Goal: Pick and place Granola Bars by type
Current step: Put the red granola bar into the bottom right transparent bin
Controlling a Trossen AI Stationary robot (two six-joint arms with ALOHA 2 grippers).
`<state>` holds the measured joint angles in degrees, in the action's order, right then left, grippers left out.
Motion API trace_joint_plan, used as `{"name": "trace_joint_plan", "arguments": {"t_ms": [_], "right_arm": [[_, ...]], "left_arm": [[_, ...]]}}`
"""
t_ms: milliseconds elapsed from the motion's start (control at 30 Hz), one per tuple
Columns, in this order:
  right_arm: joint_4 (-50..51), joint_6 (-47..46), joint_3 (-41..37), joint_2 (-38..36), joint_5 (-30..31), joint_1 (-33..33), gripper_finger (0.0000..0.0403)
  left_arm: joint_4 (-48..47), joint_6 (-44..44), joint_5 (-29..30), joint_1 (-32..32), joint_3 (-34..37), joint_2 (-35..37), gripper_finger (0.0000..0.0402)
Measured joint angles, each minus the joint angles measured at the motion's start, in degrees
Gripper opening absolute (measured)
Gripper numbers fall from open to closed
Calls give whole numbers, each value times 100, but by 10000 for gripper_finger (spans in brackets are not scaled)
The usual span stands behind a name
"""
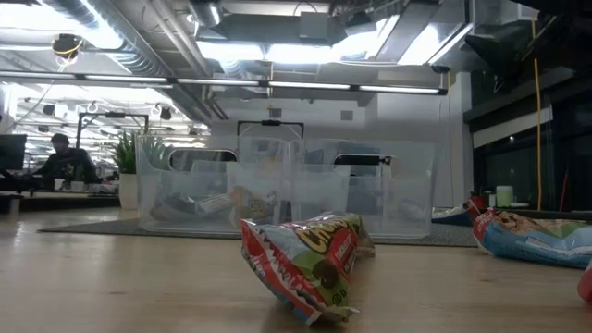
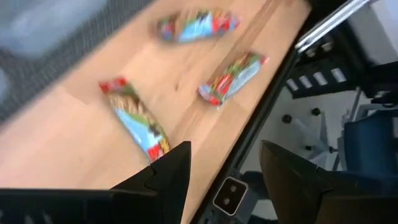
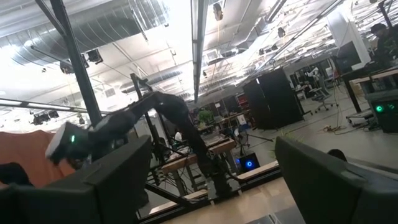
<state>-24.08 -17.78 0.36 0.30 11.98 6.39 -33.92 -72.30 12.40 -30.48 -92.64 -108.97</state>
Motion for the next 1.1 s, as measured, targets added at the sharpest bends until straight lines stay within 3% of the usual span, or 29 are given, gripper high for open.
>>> {"name": "trace_joint_plan", "arguments": {"t_ms": [433, 1100], "right_arm": [[116, -445, 0, -1, 0, 0, 344], [269, -447, 0, 0, -3, 0, 344]], "left_arm": [[80, -399, -557, 150, 0, -1014, 182], [146, -312, -1022, 548, 2, -1380, 183]]}}
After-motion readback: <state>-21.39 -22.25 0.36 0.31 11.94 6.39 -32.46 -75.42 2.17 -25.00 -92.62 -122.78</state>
